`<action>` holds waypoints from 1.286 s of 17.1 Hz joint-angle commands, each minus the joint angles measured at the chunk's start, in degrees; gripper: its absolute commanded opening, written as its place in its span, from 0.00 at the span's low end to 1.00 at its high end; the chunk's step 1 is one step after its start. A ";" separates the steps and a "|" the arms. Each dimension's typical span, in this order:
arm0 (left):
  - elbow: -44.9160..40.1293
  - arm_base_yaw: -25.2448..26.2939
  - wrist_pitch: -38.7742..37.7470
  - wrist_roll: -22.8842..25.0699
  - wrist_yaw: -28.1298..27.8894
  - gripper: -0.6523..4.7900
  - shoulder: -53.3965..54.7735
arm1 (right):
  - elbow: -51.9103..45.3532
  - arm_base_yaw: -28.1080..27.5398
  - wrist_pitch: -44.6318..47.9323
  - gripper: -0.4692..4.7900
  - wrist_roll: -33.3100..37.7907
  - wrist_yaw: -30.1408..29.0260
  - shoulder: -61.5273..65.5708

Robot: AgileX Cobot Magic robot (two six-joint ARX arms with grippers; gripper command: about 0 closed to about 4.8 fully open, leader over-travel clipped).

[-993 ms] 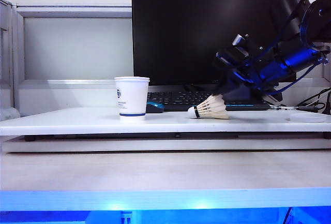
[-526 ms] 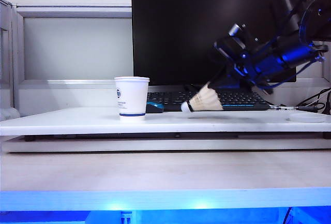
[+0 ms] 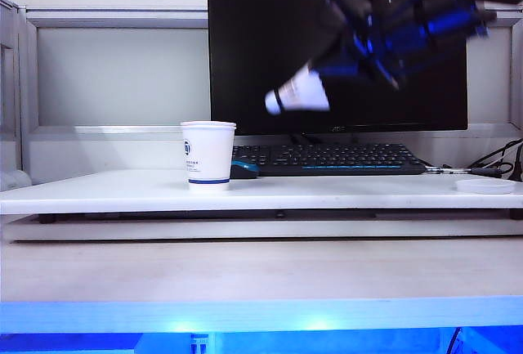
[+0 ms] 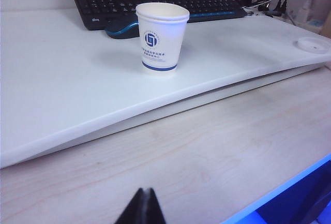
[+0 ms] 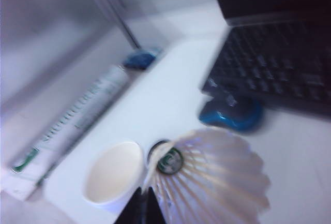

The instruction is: Pick up the badminton from the table and put it into the white paper cup.

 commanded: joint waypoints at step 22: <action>0.02 0.00 -1.29 0.44 -5.14 0.11 0.02 | 10.05 11.21 -9.84 0.07 -9.14 3.23 0.72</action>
